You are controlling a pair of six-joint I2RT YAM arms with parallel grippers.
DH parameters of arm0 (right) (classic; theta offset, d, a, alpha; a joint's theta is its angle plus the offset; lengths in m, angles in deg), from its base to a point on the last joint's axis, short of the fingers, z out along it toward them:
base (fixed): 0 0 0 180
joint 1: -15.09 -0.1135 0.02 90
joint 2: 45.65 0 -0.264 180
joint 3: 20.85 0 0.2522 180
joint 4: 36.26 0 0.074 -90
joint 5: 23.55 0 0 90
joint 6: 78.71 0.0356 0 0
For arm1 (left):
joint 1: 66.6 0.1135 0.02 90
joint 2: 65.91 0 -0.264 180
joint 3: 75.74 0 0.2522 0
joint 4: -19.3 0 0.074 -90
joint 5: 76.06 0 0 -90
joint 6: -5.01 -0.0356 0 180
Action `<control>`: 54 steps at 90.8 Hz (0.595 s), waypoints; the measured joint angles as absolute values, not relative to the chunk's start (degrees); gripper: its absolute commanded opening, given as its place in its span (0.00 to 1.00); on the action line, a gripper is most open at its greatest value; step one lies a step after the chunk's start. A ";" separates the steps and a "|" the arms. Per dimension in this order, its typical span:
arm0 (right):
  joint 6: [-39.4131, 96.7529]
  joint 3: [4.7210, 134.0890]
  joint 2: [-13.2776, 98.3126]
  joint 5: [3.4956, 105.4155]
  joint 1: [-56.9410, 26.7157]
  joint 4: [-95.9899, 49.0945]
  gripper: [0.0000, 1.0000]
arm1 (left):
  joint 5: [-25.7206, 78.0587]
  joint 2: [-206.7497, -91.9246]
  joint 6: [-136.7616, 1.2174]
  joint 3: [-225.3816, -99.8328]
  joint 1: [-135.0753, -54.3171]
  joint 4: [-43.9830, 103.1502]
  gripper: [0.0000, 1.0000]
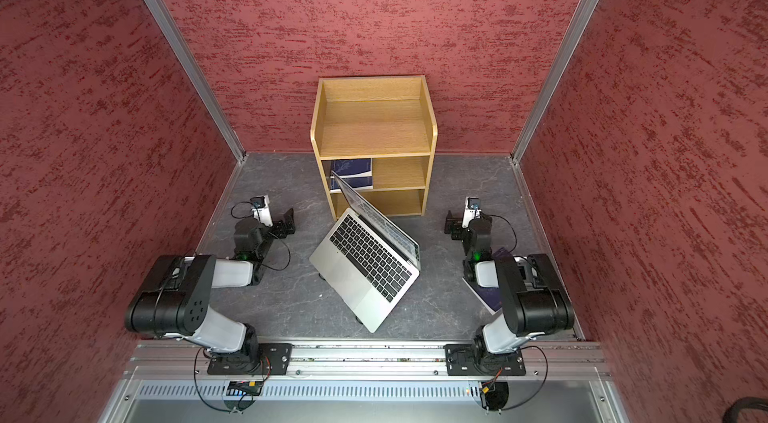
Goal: Close the laptop lid and set it aside
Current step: Close the lid of the laptop.
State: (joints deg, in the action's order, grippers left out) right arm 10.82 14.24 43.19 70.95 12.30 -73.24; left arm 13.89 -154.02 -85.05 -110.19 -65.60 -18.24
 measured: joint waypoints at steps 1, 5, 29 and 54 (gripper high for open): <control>10.82 14.24 43.19 70.92 12.30 -73.24 0.99 | 13.89 -154.02 -85.05 -110.19 -65.60 -18.24 1.00; 10.82 14.24 43.19 70.90 12.30 -73.24 0.98 | 13.89 -154.02 -85.05 -110.19 -65.60 -18.24 1.00; 10.82 14.24 43.19 70.71 12.30 -73.22 0.98 | 13.89 -154.02 -85.05 -110.19 -65.58 -18.24 1.00; 10.88 13.95 36.57 71.51 11.76 -67.40 0.98 | 13.30 -149.24 -84.78 -110.26 -65.95 -12.69 1.00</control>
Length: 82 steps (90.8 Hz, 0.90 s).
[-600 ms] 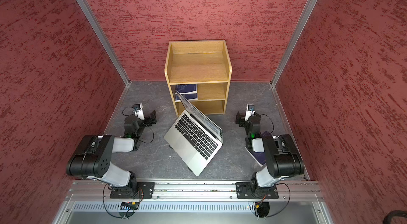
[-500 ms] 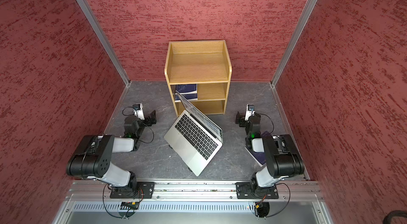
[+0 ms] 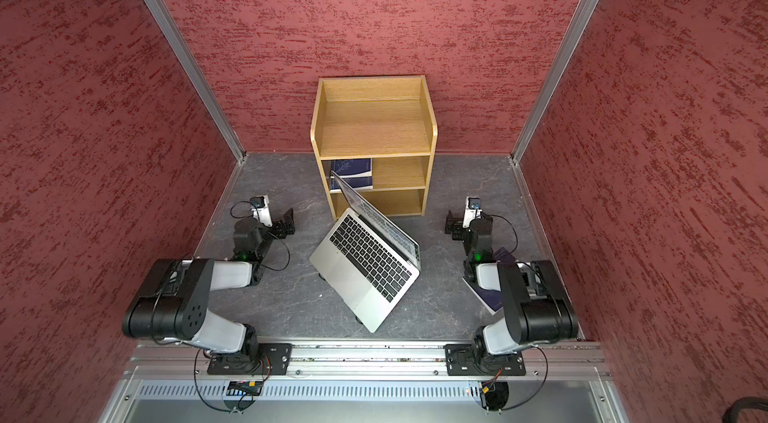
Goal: Close the laptop lid and set it aside
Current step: Close the lid of the laptop.
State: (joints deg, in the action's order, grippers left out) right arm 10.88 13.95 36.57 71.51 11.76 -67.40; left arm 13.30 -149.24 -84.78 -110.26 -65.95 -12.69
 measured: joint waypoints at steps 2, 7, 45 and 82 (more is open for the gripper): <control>11.71 14.17 33.33 72.08 11.63 -64.45 0.98 | 12.60 -146.66 -84.22 -110.37 -66.04 -9.96 1.00; 13.94 16.57 25.55 73.98 11.45 -54.83 0.98 | 10.76 -138.81 -82.03 -111.79 -66.30 -1.81 1.00; 38.88 39.13 -1.22 79.40 11.49 2.43 0.79 | 13.10 -101.28 -47.34 -114.34 -61.82 35.02 0.88; 42.62 55.22 1.75 58.18 11.49 17.32 0.00 | 28.09 -98.03 -40.07 -113.36 -65.32 49.71 0.63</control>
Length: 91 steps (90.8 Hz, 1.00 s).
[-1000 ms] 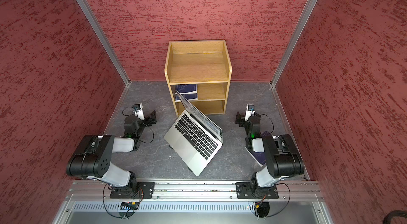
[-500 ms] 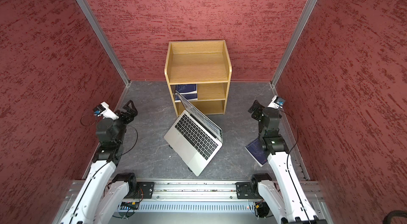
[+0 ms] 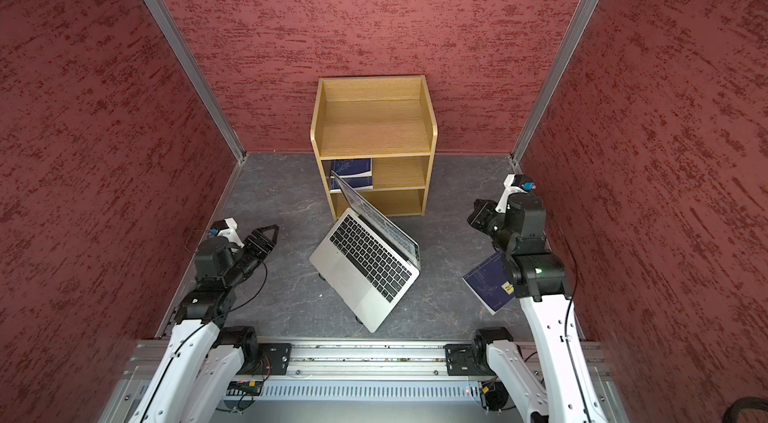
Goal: Close the laptop lid and set it aside
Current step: Close the lid of the laptop.
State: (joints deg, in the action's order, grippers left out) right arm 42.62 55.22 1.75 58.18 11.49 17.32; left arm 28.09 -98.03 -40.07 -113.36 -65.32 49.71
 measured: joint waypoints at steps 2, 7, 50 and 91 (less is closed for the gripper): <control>42.55 55.94 2.19 57.09 11.47 17.60 0.00 | 28.53 -97.85 -39.58 -113.05 -65.62 49.84 0.62; 42.57 57.60 3.45 54.42 11.34 17.93 0.00 | 29.40 -97.26 -39.17 -111.98 -66.46 50.15 0.58; 37.66 70.39 17.75 47.73 -5.45 23.30 0.00 | 31.70 -101.59 -35.48 -104.31 -74.87 46.80 0.57; 33.48 78.78 24.63 49.79 -17.42 27.59 0.00 | 31.46 -108.47 -33.77 -102.41 -78.96 38.32 0.56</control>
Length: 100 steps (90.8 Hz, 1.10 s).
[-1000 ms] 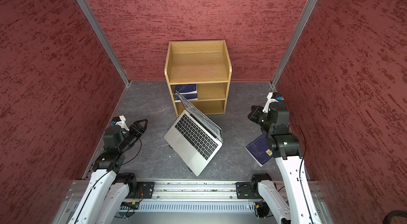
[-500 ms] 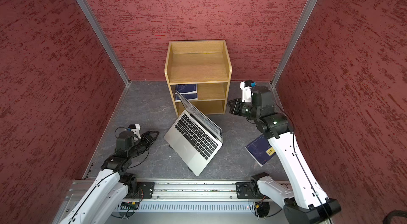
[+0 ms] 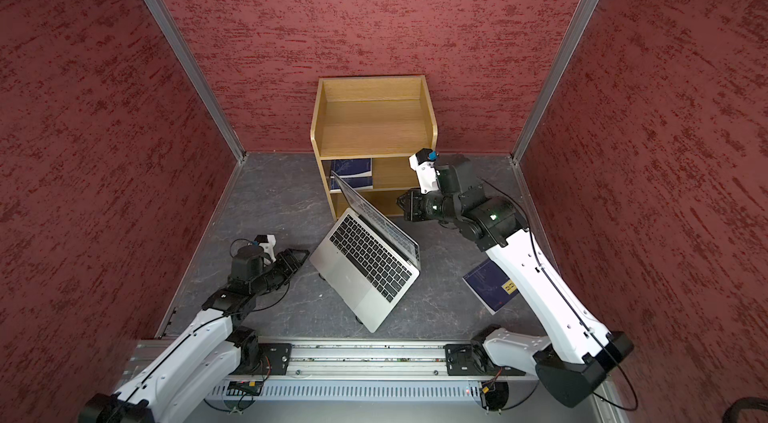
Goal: Close the laptop lid and set it aside
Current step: Close the lid of the laptop.
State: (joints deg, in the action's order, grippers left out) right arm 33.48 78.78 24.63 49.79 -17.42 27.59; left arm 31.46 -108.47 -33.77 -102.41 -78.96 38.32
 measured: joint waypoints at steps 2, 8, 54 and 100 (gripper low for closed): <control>33.35 78.89 24.85 50.03 -17.84 27.61 0.00 | 31.39 -108.82 -33.75 -102.41 -79.24 38.08 0.56; 33.09 79.00 25.46 50.58 -18.95 28.03 0.00 | 30.69 -109.87 -33.46 -102.41 -80.07 37.16 0.55; 32.89 79.11 26.69 53.40 -25.60 28.97 0.00 | 25.36 -119.69 -32.72 -102.41 -86.32 32.53 0.52; 34.81 77.03 27.30 56.24 -32.29 28.03 0.00 | 18.50 -124.80 -30.67 -103.55 -90.74 32.79 0.52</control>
State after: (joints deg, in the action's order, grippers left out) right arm 34.81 77.03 27.30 56.24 -32.29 28.03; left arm 18.50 -124.80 -30.67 -103.55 -90.74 32.79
